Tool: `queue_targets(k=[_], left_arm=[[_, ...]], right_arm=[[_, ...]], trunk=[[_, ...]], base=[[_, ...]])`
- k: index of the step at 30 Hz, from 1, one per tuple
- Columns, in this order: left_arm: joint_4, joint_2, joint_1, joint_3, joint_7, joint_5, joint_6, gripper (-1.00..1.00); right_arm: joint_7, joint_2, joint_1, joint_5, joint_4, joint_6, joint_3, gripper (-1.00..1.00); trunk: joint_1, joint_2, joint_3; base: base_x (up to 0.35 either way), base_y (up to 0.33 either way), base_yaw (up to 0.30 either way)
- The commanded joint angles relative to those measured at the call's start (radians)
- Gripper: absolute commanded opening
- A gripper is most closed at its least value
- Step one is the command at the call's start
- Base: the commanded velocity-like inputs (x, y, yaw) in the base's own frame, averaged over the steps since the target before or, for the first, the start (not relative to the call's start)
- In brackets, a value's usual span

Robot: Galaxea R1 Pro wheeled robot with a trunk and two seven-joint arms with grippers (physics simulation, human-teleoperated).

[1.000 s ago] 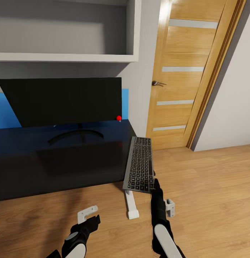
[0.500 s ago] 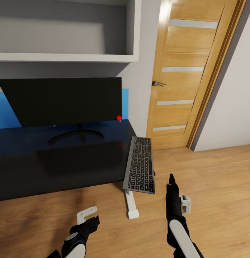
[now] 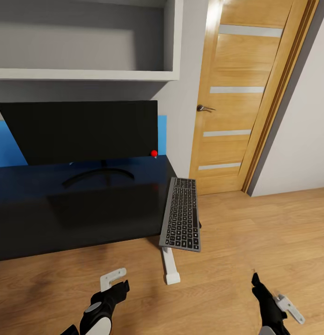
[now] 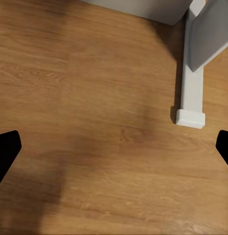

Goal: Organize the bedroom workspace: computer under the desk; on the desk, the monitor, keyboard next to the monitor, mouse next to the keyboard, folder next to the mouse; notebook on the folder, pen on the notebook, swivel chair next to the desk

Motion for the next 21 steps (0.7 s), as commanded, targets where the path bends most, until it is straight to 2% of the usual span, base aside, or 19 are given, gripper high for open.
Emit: queue_targets(k=[1,2,3,8,11,15,18,19,20,21], left_arm=[[-0.002,0.001,-0.001,-0.003,0.006,0.002,0.005,1.0],[-0.002,0.001,-0.001,-0.005,0.006,0.002,0.005,1.0],[-0.002,0.001,-0.001,-0.007,0.006,0.002,0.005,1.0],[0.002,-0.002,-0.001,-0.012,0.005,0.004,0.006,1.0],[0.01,-0.007,-0.001,-0.02,0.005,0.005,0.006,1.0],[0.075,-0.012,-0.001,-0.049,0.004,0.004,0.008,1.0],[0.188,-0.014,-0.001,-0.175,0.01,0.01,-0.002,1.0],[0.249,-0.016,-0.001,-0.203,0.008,0.02,-0.021,1.0],[0.28,-0.017,-0.001,-0.214,0.007,0.029,-0.037,1.0],[0.339,-0.023,-0.001,-0.229,0.006,0.052,-0.077,1.0]], right_arm=[[-0.008,-0.005,-0.001,0.002,0.021,-0.006,0.008,1.0],[-0.007,-0.01,-0.002,0.007,0.065,-0.007,0.008,1.0],[-0.006,-0.012,-0.003,0.01,0.152,-0.007,0.008,1.0],[0.002,-0.01,-0.005,0.014,0.333,-0.01,0.01,1.0],[0.006,0.0,-0.006,0.016,0.369,-0.015,0.013,1.0],[0.008,0.006,-0.006,0.016,0.397,-0.019,0.014,1.0],[0.012,0.01,-0.006,0.026,0.435,-0.05,0.02,1.0],[0.014,0.011,-0.006,0.039,0.443,-0.071,0.025,1.0],[0.015,0.013,-0.006,0.048,0.449,-0.08,0.029,1.0],[0.021,0.019,-0.006,0.068,0.467,-0.093,0.037,1.0]], trunk=[[0.0,-0.001,-0.001],[0.0,-0.001,-0.001],[0.0,-0.001,-0.001],[0.0,-0.001,-0.001],[0.0,-0.001,-0.001],[0.0,-0.001,-0.001],[0.0,-0.001,-0.001],[0.0,-0.001,-0.001],[0.0,-0.001,-0.001],[0.0,-0.001,-0.001]], base=[[0.0,0.0,0.0],[0.0,0.0,0.0],[0.0,0.0,0.0],[0.0,0.0,0.0],[0.0,0.0,0.0],[0.0,0.0,0.0],[0.0,0.0,0.0],[0.0,0.0,0.0],[0.0,0.0,0.0],[0.0,0.0,0.0]])
